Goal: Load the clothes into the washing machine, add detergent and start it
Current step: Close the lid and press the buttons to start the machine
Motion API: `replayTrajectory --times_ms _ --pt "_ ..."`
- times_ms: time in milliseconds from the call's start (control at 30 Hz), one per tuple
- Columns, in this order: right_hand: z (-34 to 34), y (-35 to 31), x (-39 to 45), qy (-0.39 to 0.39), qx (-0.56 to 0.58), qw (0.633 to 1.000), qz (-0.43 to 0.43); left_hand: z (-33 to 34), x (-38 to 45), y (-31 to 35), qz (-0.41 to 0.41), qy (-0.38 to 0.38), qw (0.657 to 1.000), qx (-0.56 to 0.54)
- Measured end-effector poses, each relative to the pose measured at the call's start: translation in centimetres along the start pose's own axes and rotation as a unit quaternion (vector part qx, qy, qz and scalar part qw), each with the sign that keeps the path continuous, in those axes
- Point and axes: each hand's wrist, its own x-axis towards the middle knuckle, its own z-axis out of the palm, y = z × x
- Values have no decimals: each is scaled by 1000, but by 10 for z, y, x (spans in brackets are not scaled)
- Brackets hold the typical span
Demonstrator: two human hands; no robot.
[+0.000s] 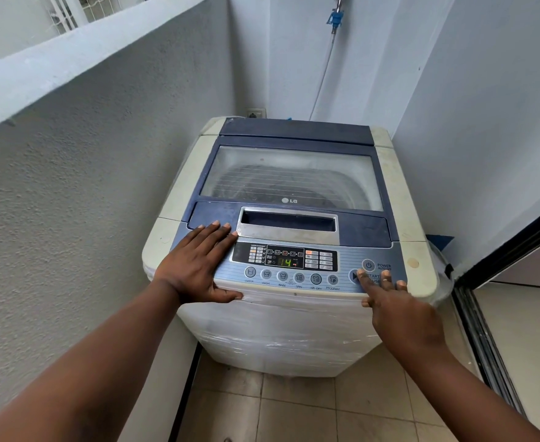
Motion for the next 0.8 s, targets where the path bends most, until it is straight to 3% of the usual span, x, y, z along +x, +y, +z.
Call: replayTrajectory --times_ms 167,400,800 --pt "5 3 -5 49 -2 998 -30 0 0 0 2 8 1000 -2" --pt "1 3 0 60 -9 997 -42 3 0 0 2 12 1000 -6" --pt "-7 6 7 -42 -54 995 -79 -4 0 2 -12 -15 1000 -14"
